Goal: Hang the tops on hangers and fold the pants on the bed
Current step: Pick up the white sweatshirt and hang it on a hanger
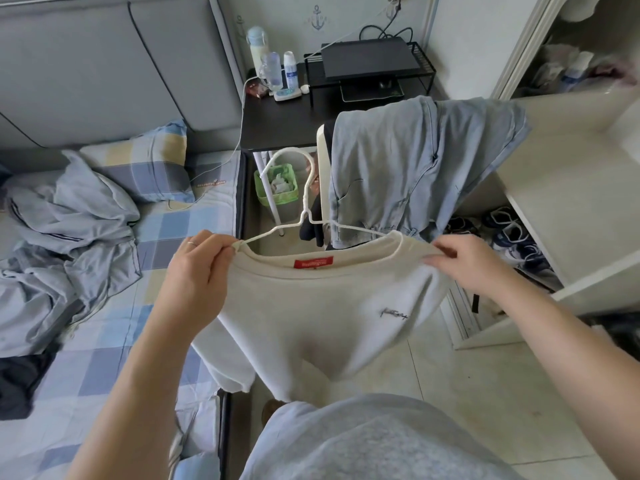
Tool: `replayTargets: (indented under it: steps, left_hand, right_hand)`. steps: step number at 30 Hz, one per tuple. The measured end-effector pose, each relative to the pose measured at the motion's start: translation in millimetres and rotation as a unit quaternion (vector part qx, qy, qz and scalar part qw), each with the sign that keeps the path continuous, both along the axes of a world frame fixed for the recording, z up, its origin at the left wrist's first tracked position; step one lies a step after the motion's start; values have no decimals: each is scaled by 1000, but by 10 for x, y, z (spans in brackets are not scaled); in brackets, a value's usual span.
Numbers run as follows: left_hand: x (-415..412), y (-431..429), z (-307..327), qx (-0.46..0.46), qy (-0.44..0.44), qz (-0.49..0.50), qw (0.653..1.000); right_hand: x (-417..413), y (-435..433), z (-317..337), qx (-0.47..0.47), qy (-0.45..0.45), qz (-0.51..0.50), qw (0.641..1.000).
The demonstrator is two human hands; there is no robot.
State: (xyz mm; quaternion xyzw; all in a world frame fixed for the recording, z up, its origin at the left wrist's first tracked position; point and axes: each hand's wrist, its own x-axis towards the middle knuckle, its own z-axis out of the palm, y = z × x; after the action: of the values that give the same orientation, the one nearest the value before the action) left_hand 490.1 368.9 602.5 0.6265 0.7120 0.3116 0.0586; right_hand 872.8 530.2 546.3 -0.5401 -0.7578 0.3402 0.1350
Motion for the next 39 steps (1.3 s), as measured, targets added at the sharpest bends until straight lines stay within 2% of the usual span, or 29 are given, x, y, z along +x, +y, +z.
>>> replayTargets:
  steps: [5,10,15,19,22,28,34,39]
  left_hand:
    - [16,-69,-90,-25,3,14,1000]
    - [102,-99,-75,14,-60,19,998]
    - [182,-72,-23,54,-137,17,989]
    - [235,-33,-33,59,-142,32,988]
    - [254,-11,-29,58,-145,34,987]
    - [287,32,-18,43,-134,16,990]
    - [289,56,-15,28,-79,6,996]
    - [278,40,-26,30,-81,12,996]
  right_hand:
    - [-245,-220,205,146,101,-23,984]
    - [-396,-360,470,234,129,63,962]
    - [-330,-373,582,135,106,86,981]
    - [-368,-377,652,65,170,100,978]
    - [-360,-335,651,43,150,85,984]
    - [-340,-298,586,51,188,33,980]
    - [-412,-410,565,117,222,-6,968]
    - [-440,-477,523,98,229,-12,968]
